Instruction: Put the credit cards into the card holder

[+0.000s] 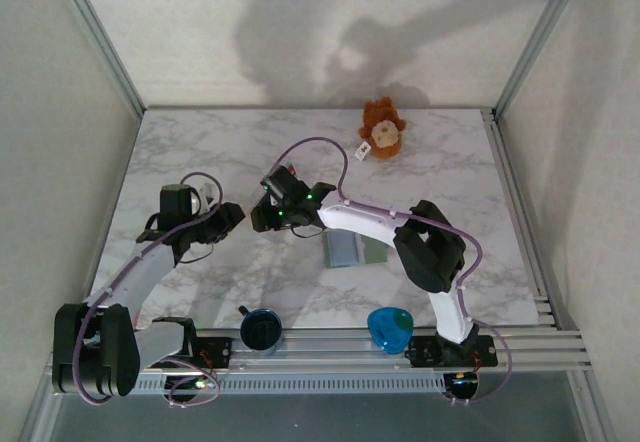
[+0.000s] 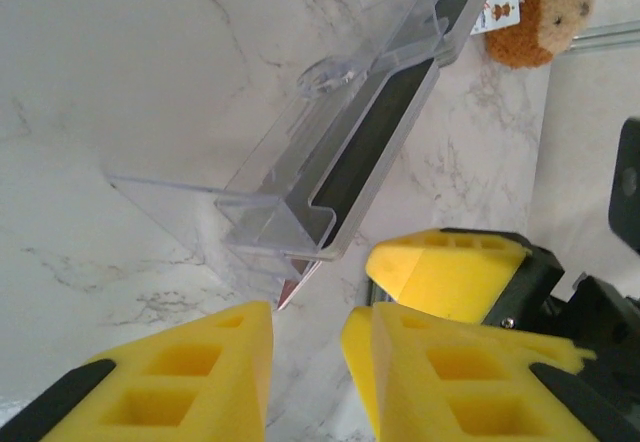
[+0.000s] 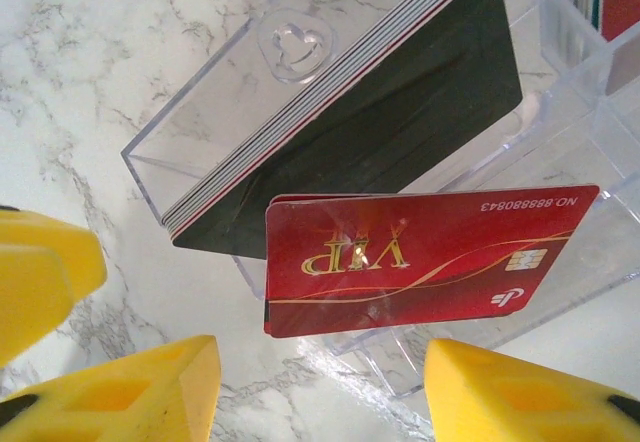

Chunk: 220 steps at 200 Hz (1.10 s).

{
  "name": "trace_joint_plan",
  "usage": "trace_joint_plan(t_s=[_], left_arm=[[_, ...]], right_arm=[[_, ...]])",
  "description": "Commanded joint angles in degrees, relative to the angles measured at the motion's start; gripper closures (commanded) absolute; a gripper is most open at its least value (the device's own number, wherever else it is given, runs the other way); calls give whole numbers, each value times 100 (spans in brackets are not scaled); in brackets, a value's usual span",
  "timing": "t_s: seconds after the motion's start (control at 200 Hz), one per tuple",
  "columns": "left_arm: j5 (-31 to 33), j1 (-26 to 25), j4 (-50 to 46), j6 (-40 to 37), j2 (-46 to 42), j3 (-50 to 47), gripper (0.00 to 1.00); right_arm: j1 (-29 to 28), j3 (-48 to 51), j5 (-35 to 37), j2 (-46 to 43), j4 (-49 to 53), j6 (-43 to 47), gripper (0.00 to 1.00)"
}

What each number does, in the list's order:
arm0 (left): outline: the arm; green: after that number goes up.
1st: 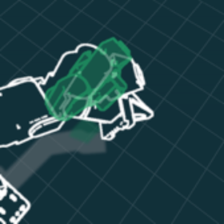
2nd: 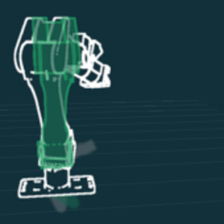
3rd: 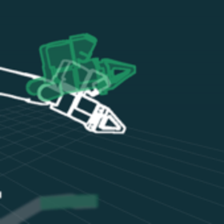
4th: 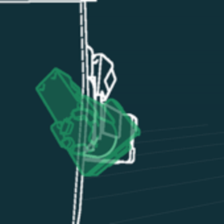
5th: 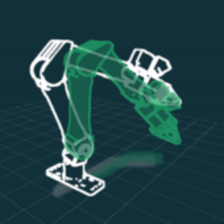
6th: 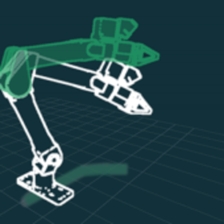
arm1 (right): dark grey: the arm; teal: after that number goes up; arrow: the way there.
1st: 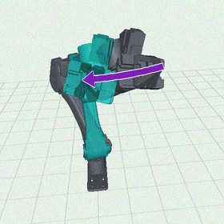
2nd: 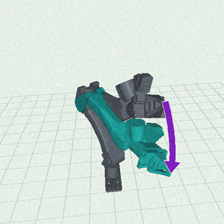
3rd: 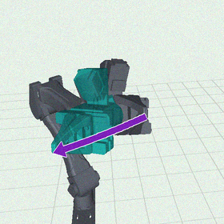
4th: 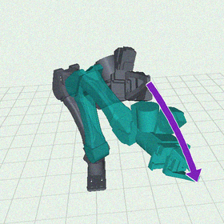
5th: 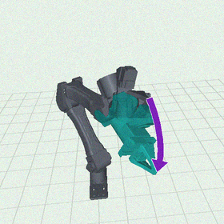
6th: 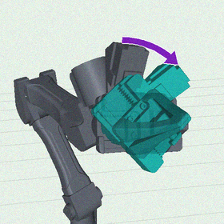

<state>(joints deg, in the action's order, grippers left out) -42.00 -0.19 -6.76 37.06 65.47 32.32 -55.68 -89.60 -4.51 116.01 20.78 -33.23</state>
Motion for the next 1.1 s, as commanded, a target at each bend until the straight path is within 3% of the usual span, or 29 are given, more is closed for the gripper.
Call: trace_joint_plan(t_s=[0.0, 0.29, 0.531, 1.096], left_arm=[[-142, -34, -159, -128, -140, -115, 69], [-150, -89, -155, -76, -202, -208, 68], [-105, -209, 88, 24, -33, -234, 68], [106, -542, 334, 117, 264, -233, 70]], right_arm=[[114, 52, -212, -186, 26, 247, 42], [513, 375, -622, -263, -312, 358, 33], [839, 758, -1412, -161, -991, 86, 33], [910, 813, -1661, 292, -1397, -108, 35]])
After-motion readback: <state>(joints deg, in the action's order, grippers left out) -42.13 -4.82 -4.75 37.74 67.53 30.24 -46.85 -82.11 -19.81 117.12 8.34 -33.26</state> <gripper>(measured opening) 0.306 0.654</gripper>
